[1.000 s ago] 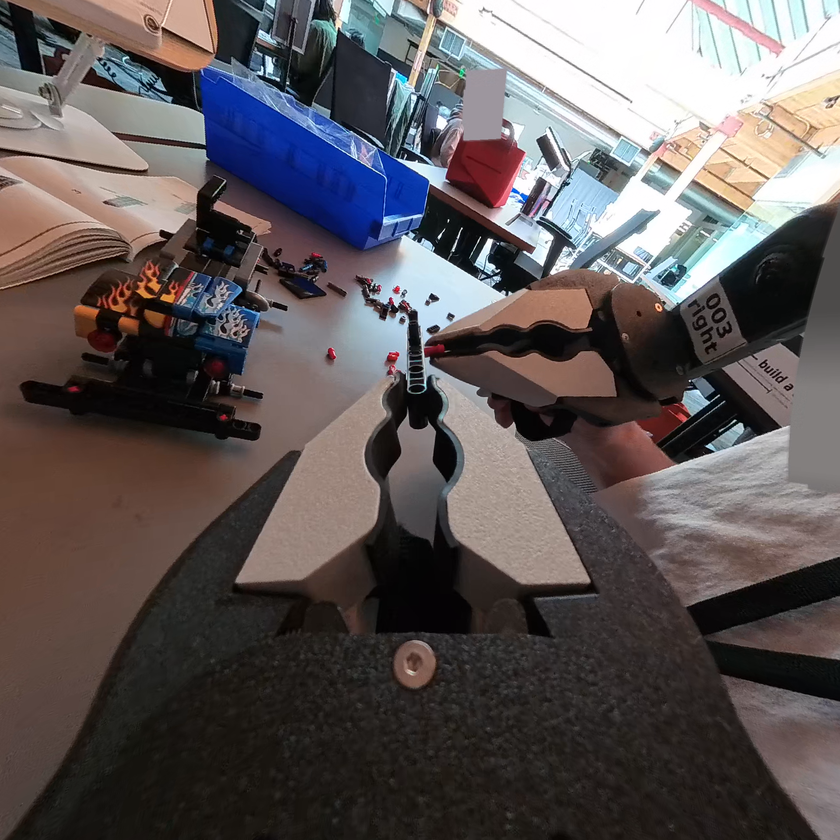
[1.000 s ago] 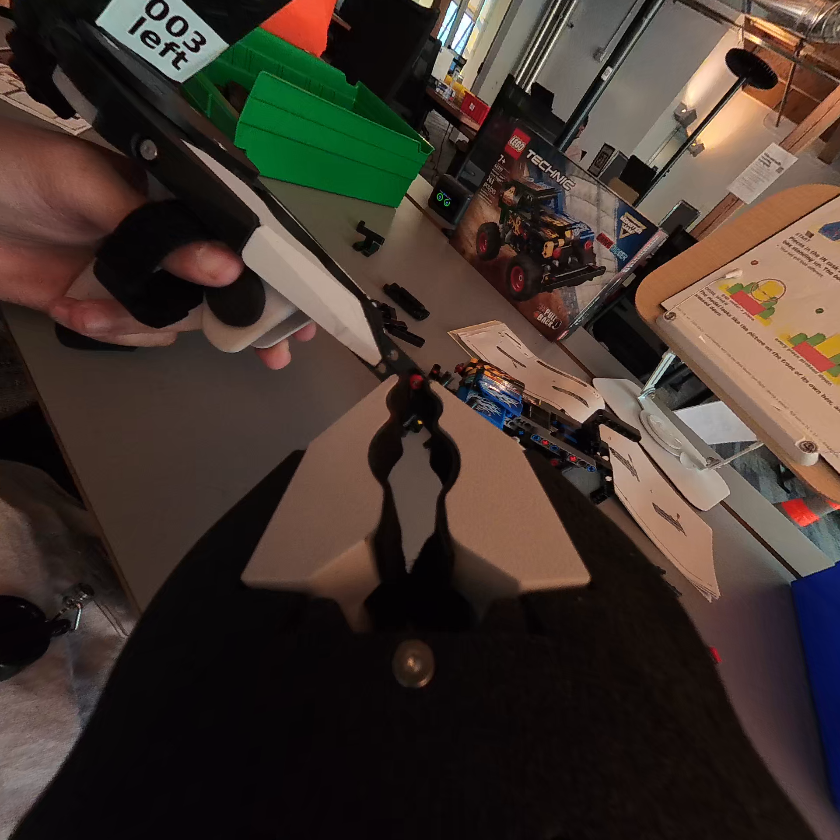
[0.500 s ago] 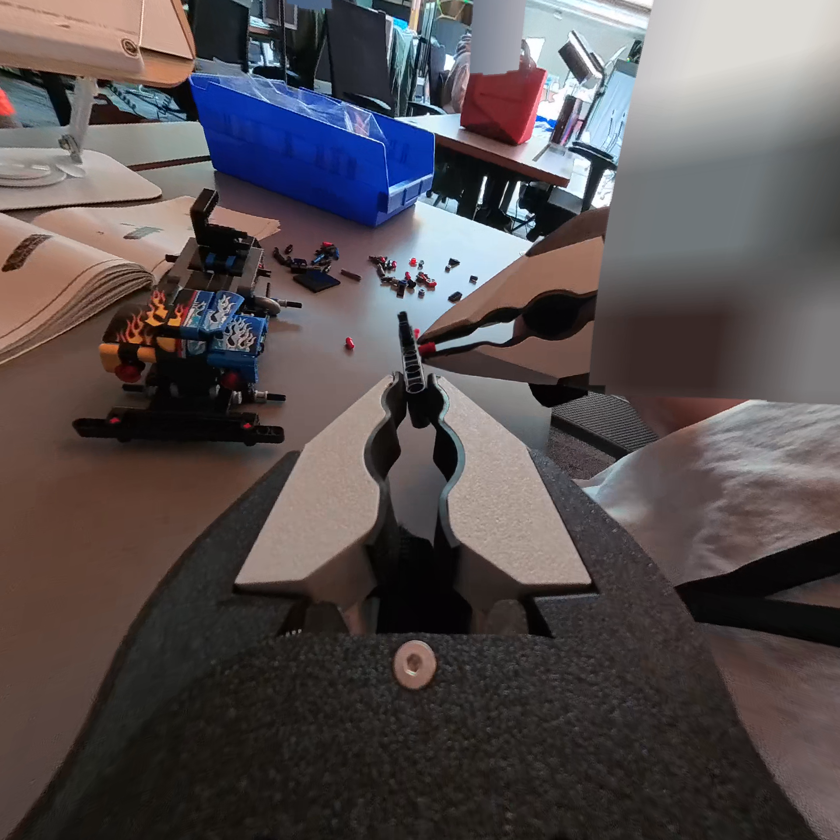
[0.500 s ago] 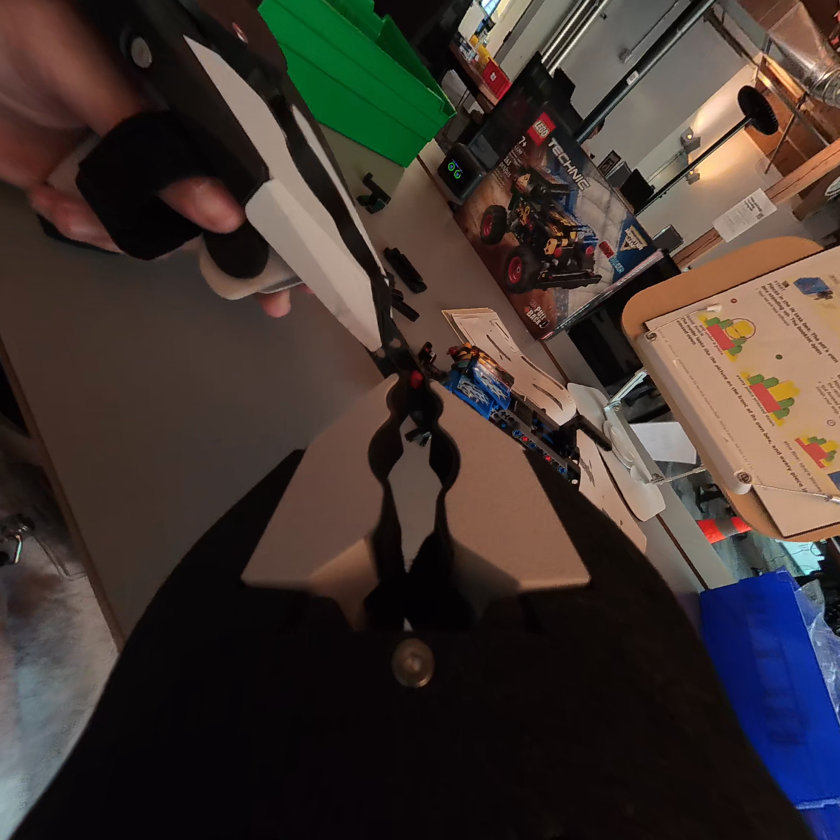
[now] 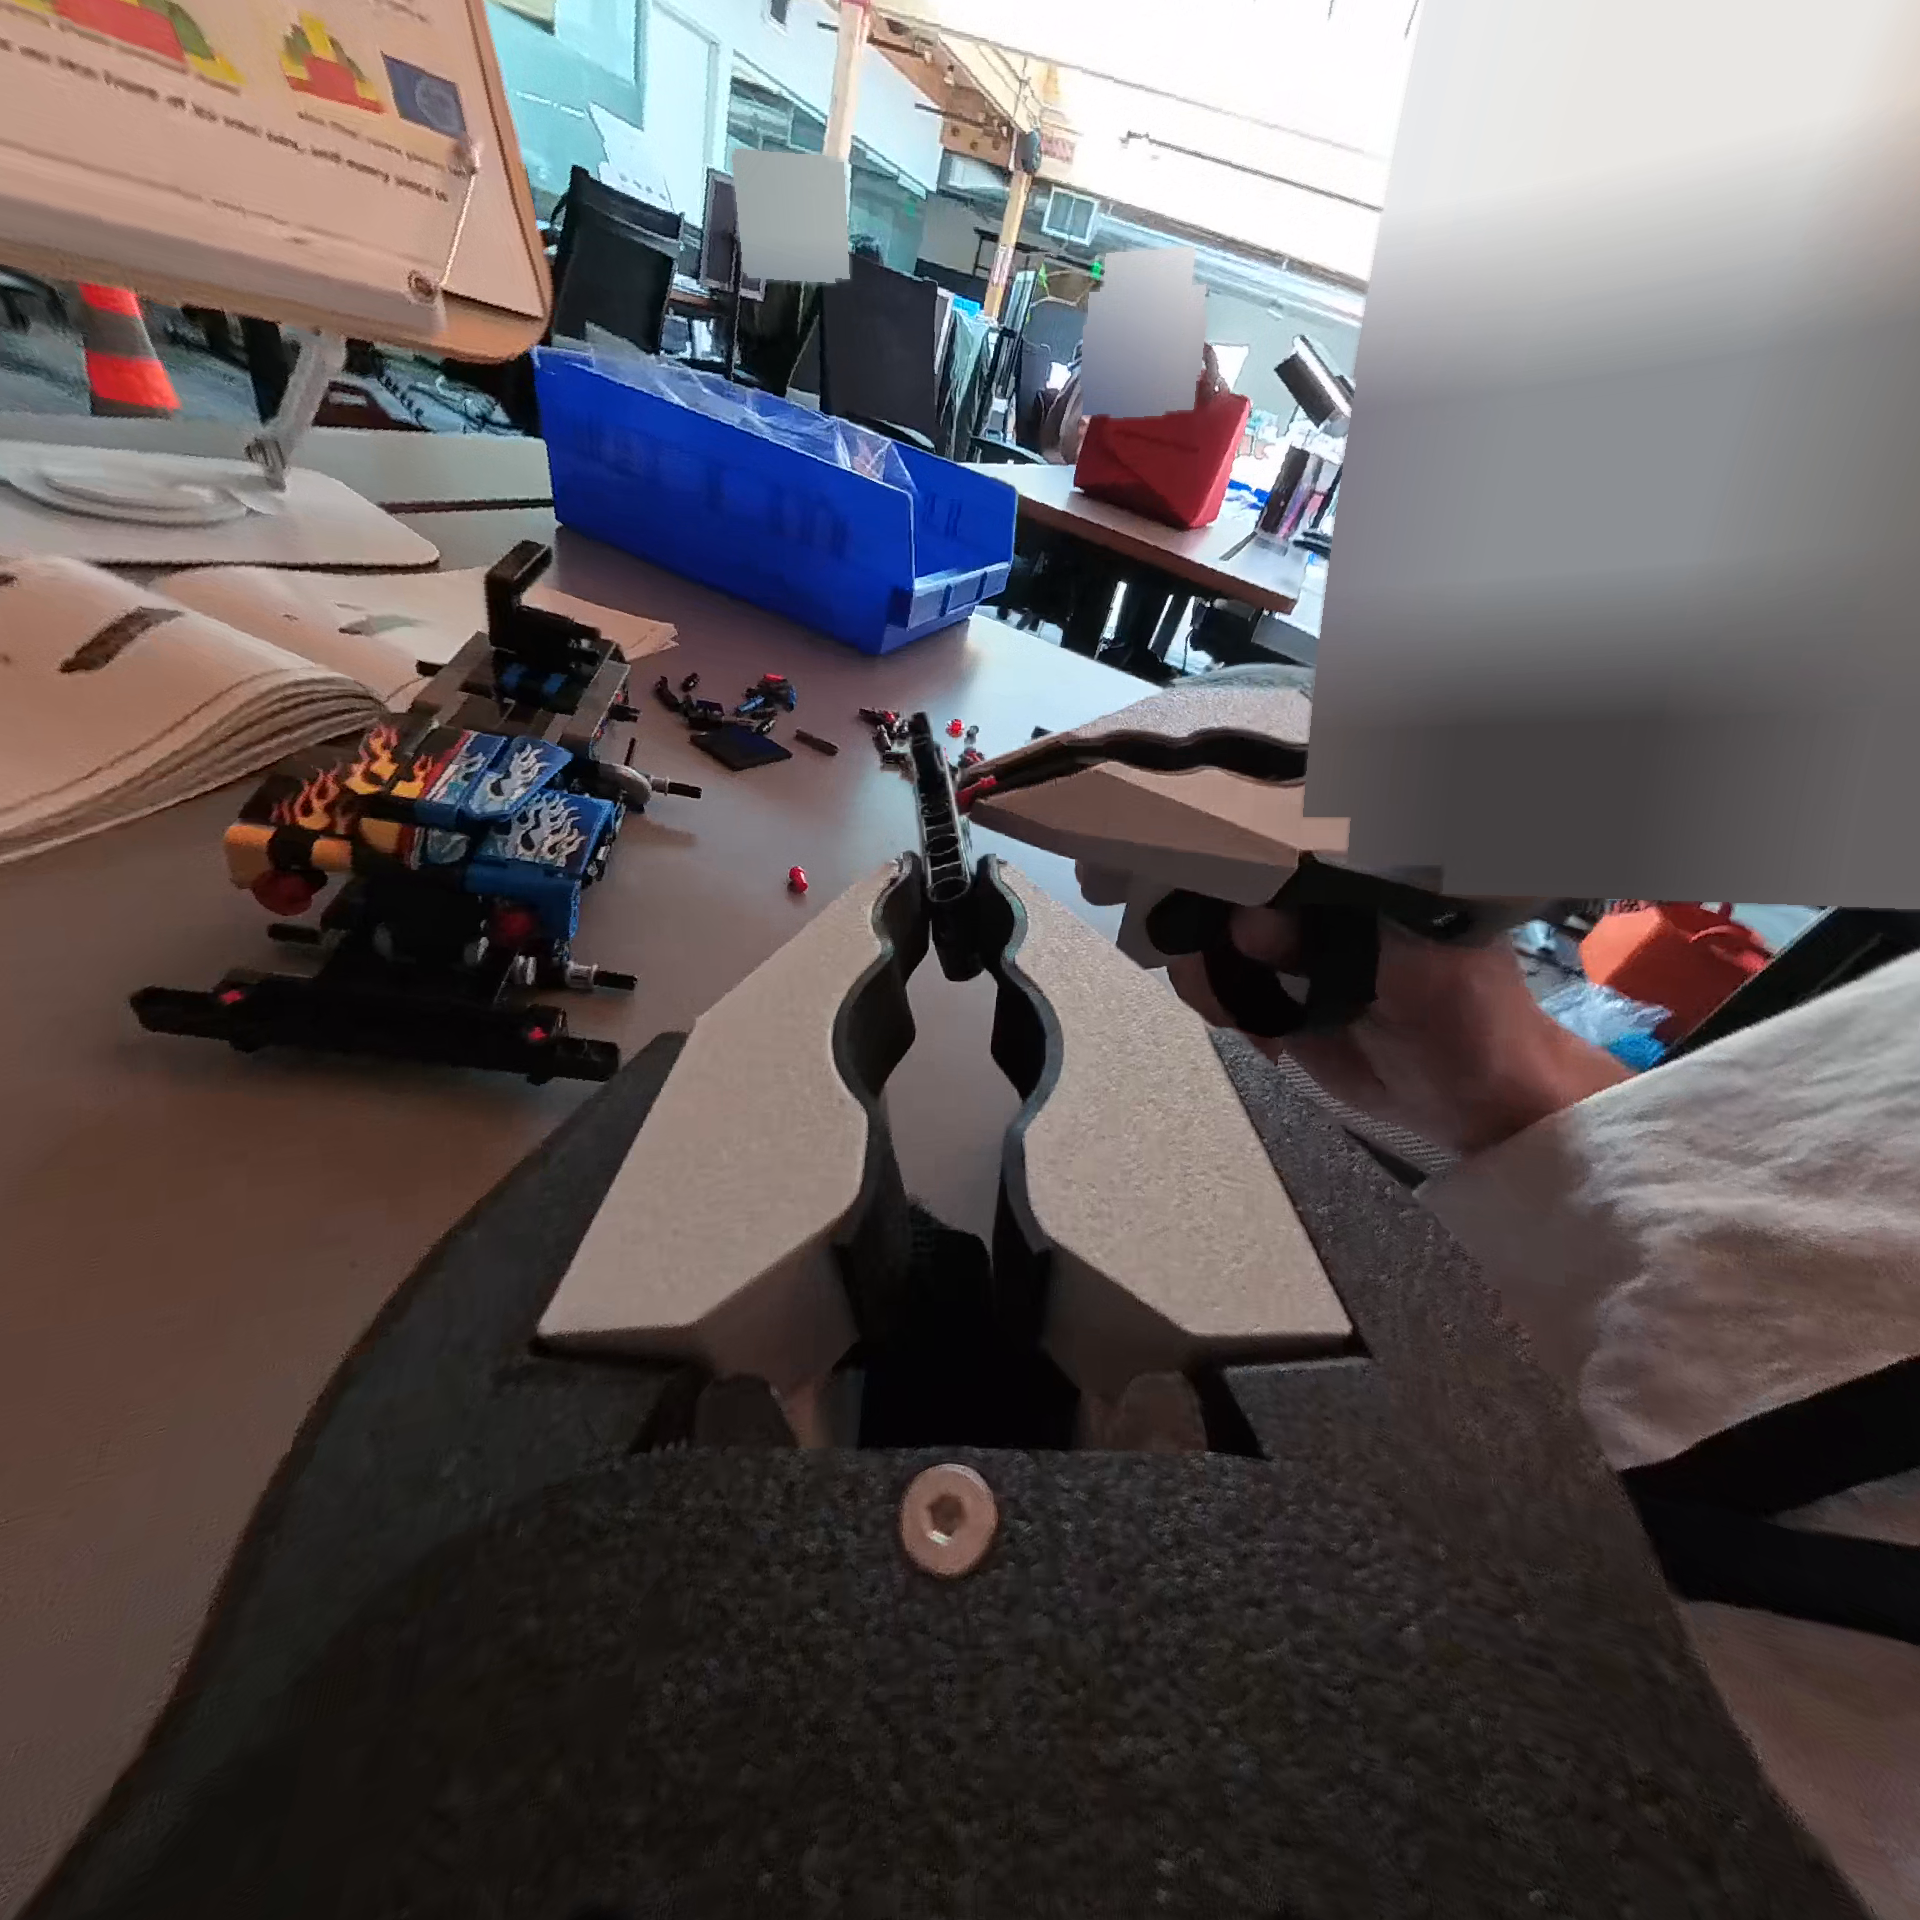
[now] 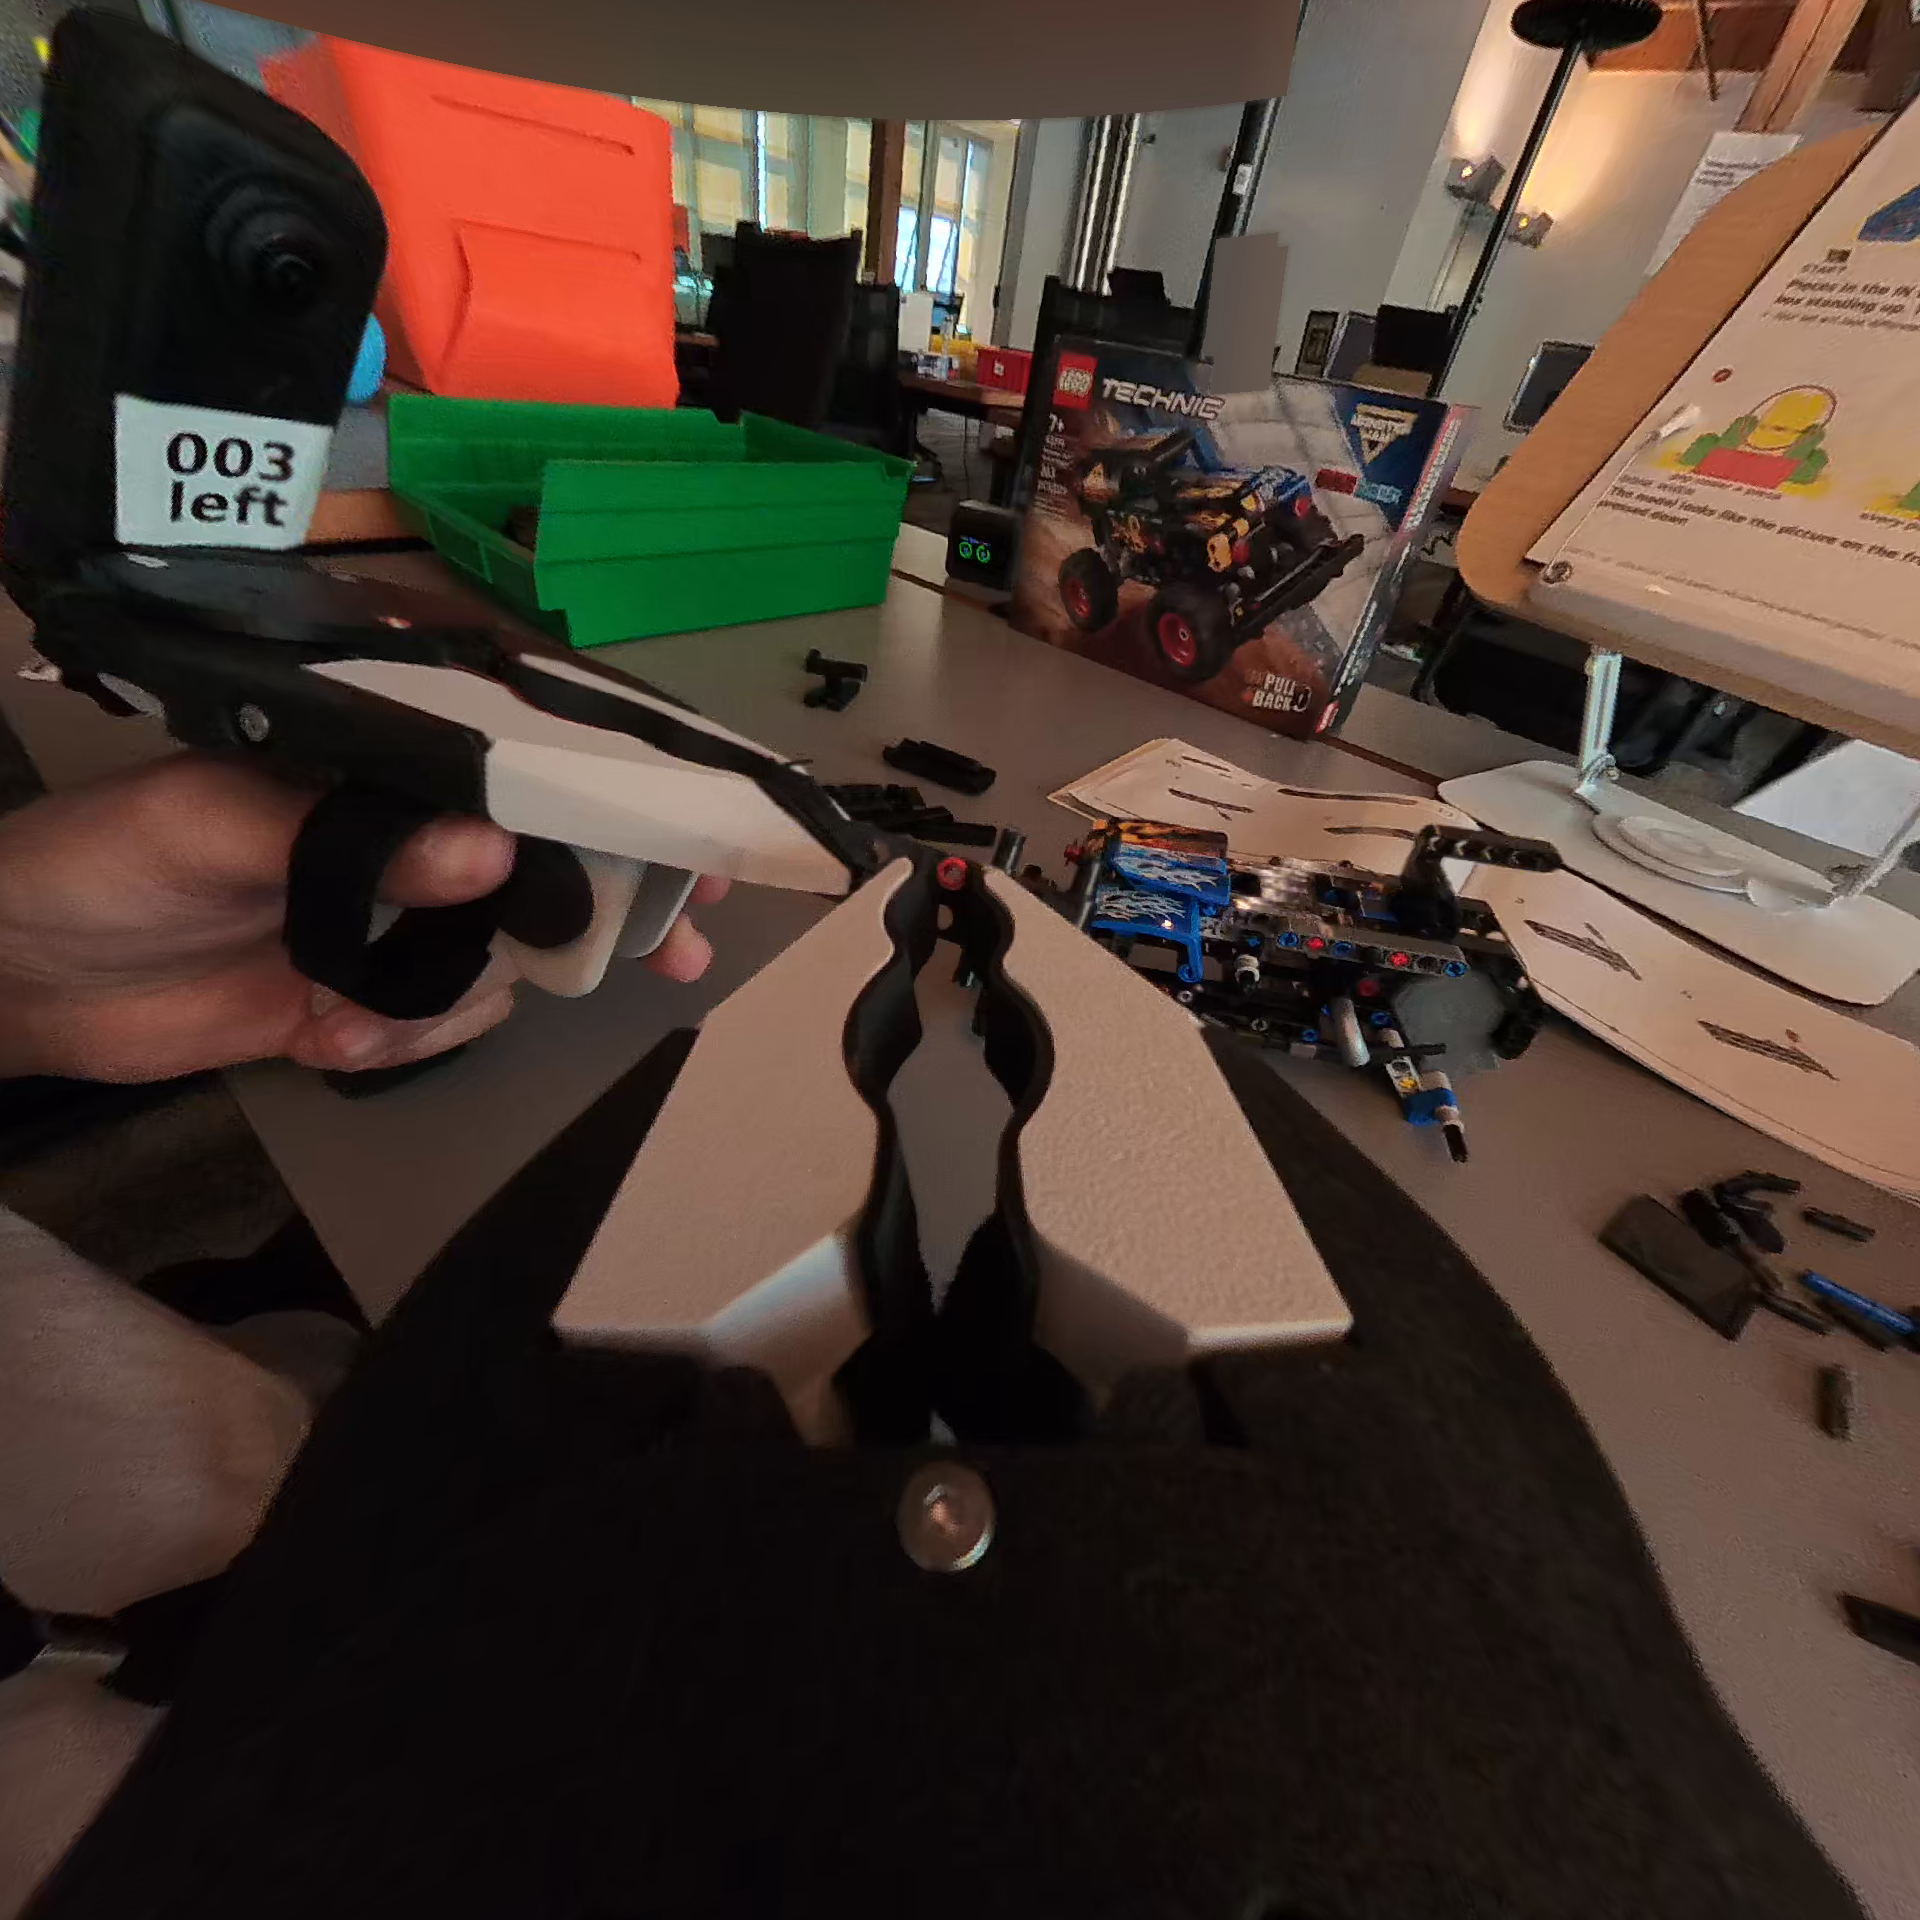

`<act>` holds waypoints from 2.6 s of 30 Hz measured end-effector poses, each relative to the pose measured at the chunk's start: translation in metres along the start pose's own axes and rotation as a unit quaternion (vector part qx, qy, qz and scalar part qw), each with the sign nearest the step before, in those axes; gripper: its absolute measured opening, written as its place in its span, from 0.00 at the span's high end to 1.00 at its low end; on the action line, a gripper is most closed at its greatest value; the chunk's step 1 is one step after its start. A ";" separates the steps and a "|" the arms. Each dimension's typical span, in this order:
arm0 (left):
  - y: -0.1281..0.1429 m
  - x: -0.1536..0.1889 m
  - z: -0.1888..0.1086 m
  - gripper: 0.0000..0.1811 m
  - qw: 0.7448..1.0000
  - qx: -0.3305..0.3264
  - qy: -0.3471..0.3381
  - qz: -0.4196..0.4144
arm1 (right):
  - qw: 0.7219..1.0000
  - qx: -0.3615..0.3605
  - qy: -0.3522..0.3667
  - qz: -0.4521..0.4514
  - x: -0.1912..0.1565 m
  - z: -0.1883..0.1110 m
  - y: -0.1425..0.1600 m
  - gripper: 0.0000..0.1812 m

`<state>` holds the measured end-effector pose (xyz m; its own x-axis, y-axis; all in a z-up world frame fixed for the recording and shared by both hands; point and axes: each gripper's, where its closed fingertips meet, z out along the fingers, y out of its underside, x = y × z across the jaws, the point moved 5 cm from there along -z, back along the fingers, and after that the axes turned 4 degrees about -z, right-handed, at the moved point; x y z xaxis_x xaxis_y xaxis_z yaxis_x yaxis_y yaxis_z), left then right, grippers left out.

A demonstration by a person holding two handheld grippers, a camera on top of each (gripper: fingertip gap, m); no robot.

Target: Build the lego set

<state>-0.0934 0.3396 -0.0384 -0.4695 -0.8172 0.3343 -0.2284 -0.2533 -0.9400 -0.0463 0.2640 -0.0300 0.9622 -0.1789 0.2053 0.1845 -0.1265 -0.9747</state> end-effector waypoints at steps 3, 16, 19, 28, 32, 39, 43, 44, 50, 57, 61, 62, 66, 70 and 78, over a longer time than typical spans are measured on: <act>0.000 -0.004 0.000 0.96 0.999 0.008 0.008 -0.049 | 1.000 -0.018 -0.003 0.004 0.000 0.002 -0.001 0.98; 0.007 -0.010 0.001 0.96 0.970 -0.002 0.080 -0.230 | 0.998 -0.061 0.001 -0.022 -0.002 0.003 -0.001 0.98; 0.008 -0.011 0.001 0.96 0.962 -0.004 0.089 -0.258 | 0.997 -0.070 0.000 -0.018 -0.002 0.004 -0.002 0.97; 0.011 -0.016 0.000 0.97 0.934 -0.006 0.112 -0.340 | 0.996 -0.084 -0.004 -0.016 -0.003 0.006 -0.001 0.97; 0.011 -0.016 0.000 0.97 0.927 -0.007 0.118 -0.355 | 0.996 -0.088 -0.004 -0.017 -0.002 0.007 -0.001 0.97; 0.013 -0.017 0.001 0.97 0.918 -0.011 0.127 -0.376 | 0.995 -0.094 -0.006 -0.023 0.000 0.008 0.000 0.97; 0.013 -0.017 0.000 0.97 0.917 -0.010 0.128 -0.379 | 0.995 -0.099 -0.007 -0.031 0.000 0.009 0.000 0.97; 0.013 -0.018 0.000 0.97 0.913 -0.010 0.131 -0.385 | 0.994 -0.100 -0.007 -0.033 -0.001 0.009 0.000 0.97; 0.014 -0.019 0.000 0.97 0.903 -0.009 0.140 -0.406 | 0.995 -0.101 -0.014 -0.021 -0.001 0.009 -0.001 0.96; 0.015 -0.020 -0.001 0.97 0.893 -0.007 0.143 -0.426 | 0.995 -0.101 -0.017 -0.020 -0.001 0.011 0.000 0.96; 0.014 -0.021 -0.001 0.97 0.891 -0.007 0.146 -0.430 | 0.995 -0.100 -0.019 -0.024 -0.002 0.012 -0.001 0.96; 0.014 -0.021 -0.001 0.97 0.891 -0.007 0.146 -0.430 | 0.995 -0.099 -0.021 -0.023 -0.002 0.013 -0.001 0.96; 0.014 -0.021 0.000 0.97 0.891 -0.008 0.146 -0.429 | 0.995 -0.097 -0.029 -0.016 -0.003 0.014 -0.001 0.95; 0.015 -0.021 0.000 0.97 0.891 -0.009 0.146 -0.431 | 0.994 -0.100 -0.028 -0.020 -0.003 0.015 0.000 0.95; 0.015 -0.022 0.000 0.97 0.890 -0.010 0.145 -0.433 | 0.994 -0.102 -0.023 -0.025 0.001 0.014 0.000 0.95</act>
<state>-0.0868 0.3537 -0.0598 -0.3090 -0.1514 0.9389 -0.6259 -0.7109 -0.3207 -0.0422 0.2778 -0.0315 0.9619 -0.1232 0.2440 0.1923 -0.3295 -0.9244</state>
